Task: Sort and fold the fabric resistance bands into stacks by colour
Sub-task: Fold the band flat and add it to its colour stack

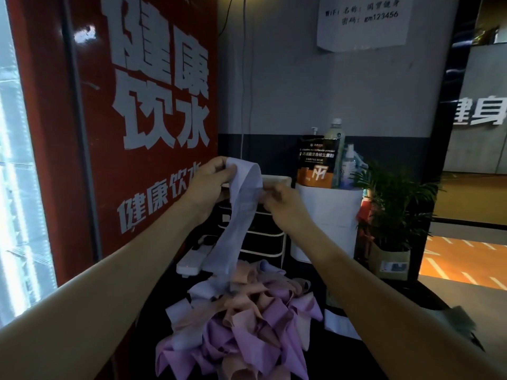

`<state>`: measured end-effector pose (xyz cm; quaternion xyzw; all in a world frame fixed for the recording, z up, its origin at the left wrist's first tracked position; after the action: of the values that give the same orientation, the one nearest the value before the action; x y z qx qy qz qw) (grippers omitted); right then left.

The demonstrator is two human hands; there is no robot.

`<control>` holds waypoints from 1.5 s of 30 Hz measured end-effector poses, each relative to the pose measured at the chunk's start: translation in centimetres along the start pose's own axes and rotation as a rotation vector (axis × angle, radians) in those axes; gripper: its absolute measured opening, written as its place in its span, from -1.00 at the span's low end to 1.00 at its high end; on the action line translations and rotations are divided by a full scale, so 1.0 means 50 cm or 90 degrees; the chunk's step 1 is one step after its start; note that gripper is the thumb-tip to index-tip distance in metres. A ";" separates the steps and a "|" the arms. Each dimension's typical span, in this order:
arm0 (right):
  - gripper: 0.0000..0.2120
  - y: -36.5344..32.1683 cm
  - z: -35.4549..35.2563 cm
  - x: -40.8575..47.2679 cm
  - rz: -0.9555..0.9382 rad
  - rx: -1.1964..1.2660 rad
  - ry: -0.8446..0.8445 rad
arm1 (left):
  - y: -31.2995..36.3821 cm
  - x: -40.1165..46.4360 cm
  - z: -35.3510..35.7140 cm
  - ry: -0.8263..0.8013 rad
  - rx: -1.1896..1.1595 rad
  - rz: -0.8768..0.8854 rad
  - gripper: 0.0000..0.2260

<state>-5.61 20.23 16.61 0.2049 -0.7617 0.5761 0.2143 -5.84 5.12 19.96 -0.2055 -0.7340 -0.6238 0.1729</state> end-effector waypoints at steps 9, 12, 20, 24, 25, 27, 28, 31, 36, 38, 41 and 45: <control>-0.86 -0.056 -0.112 -0.042 0.006 0.149 0.076 | 0.028 -0.033 0.092 -0.157 -0.224 -0.145 -0.72; -0.86 -0.056 -0.146 -0.064 0.039 0.175 0.050 | 0.028 -0.075 0.140 -0.273 -0.169 -0.199 -0.69; -0.86 -0.001 -0.192 -0.122 0.156 0.177 -0.001 | -0.035 -0.100 0.215 -0.257 0.085 -0.090 -0.79; -0.84 0.014 -0.215 -0.140 0.165 0.169 0.011 | -0.046 -0.112 0.237 -0.275 0.040 -0.060 -0.85; -0.83 0.017 -0.220 -0.144 0.167 0.176 0.012 | -0.050 -0.112 0.240 -0.272 0.025 -0.068 -0.83; -0.83 0.026 -0.228 -0.152 0.175 0.192 0.007 | -0.059 -0.112 0.246 -0.273 -0.053 -0.126 -0.81; -0.82 0.031 -0.231 -0.157 0.184 0.198 0.002 | -0.062 -0.113 0.249 -0.269 -0.095 -0.165 -0.81; -0.80 0.044 -0.236 -0.165 0.203 0.237 0.004 | -0.073 -0.114 0.260 -0.240 -0.053 -0.186 -0.83; -0.84 0.049 -0.237 -0.166 0.181 0.293 0.005 | -0.065 -0.116 0.273 -0.200 0.011 -0.098 -0.85; -0.85 0.050 -0.234 -0.164 0.164 0.294 0.005 | -0.048 -0.124 0.280 -0.232 0.003 -0.058 -0.83; -0.87 0.047 -0.231 -0.158 0.140 0.280 0.024 | -0.030 -0.131 0.283 -0.251 0.015 -0.034 -0.72; -0.90 0.041 -0.233 -0.148 0.129 0.251 0.042 | -0.019 -0.114 0.275 -0.214 0.117 0.039 -0.94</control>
<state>0.39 32.49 13.66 0.1463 -0.6437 0.7388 0.1358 -1.42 18.05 14.03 -0.3120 -0.7999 -0.5055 0.0849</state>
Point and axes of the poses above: each hand's wrist, its own x-axis towards the middle knuckle, its own z-axis out of the palm, y = z × x, the point moved 3 cm from there along x, towards the middle knuckle, and after that the axes turned 7 degrees about x, right-handed, at the moved point
